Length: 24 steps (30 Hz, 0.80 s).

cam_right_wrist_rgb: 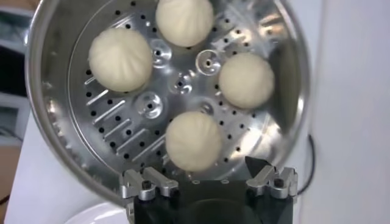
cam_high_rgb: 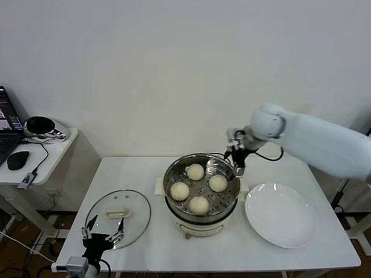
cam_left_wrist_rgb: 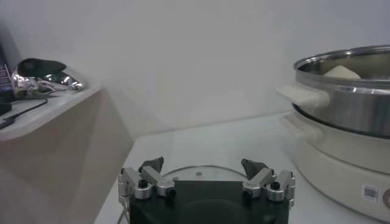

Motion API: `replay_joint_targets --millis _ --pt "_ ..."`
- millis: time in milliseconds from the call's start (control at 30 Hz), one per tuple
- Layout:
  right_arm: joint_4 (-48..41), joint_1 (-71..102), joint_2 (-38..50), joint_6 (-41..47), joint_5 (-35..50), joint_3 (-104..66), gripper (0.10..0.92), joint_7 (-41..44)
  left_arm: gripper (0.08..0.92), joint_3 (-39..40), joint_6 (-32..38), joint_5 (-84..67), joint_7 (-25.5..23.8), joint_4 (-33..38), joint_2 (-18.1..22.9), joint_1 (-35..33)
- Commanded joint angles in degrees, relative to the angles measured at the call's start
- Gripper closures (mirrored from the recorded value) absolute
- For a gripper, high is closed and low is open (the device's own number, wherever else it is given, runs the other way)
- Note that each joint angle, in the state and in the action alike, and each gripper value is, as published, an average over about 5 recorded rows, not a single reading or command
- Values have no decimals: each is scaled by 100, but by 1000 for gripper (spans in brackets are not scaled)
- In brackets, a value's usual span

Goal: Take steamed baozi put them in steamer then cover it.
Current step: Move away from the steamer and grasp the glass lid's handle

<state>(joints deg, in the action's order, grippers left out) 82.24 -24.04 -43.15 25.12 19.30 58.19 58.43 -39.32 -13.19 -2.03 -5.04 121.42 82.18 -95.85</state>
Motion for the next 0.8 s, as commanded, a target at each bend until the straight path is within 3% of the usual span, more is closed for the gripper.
replay_joint_targets --millis 33,167,300,500,800 --pt "957 2397 1998 -858 1476 -3523 203 -2003 177 50 -39 -225 200 1 -3 -14" --pt "1345 4678 2201 -1047 1730 -5859 203 -2449 177 21 36 -204 182 -38 -7 -2" --pt "1564 6929 1801 -1342 1663 -8219 203 -2921 177 14 280 -148 215 -174 58 56" --pt "1813 8922 202 -2111 1522 -10265 203 -3832 177 95 613 140 333 -374 125 87" --pt "2076 10594 -2287 -3220 1805 -11038 203 -4965 177 154 717 596 439 -558 26 304"
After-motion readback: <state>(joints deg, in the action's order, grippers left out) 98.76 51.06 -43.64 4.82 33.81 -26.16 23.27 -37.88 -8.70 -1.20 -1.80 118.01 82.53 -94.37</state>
